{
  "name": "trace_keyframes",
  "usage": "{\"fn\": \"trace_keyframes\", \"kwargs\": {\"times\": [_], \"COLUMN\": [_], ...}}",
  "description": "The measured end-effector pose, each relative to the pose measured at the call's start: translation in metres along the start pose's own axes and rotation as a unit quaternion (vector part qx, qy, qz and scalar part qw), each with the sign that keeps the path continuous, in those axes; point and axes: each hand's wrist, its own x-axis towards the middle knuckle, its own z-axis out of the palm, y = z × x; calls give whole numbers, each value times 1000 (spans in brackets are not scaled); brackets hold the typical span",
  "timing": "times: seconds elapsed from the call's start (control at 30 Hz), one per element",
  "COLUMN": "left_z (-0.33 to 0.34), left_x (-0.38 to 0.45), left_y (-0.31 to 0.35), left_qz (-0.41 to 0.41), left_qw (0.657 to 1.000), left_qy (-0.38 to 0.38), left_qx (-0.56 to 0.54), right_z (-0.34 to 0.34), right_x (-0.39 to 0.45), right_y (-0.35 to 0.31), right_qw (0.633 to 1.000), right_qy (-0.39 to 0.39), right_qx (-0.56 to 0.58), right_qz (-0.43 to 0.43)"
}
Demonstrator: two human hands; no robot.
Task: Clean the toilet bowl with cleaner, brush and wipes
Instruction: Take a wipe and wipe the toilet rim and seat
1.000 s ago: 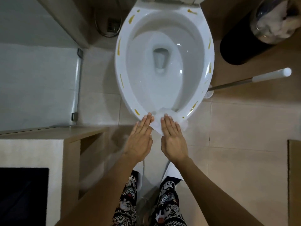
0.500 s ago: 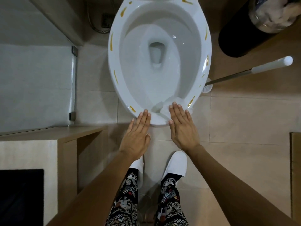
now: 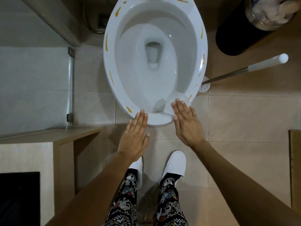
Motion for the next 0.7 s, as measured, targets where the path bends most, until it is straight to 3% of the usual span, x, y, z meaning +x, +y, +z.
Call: {"fn": "trace_keyframes", "kwargs": {"times": [0.5,0.7], "left_z": [7,8], "left_x": [4,5], "left_y": [6,4], "left_qz": [-5,5], "left_qw": [999,999], "left_qy": [31,40], "left_qx": [-30,-15], "right_z": [10,-7], "right_x": [-13,6], "right_y": [-8,19], "right_qw": [986,997], "right_qy": [-42,-13], "right_qx": [-46,-16], "right_qz": [-155,-69]}}
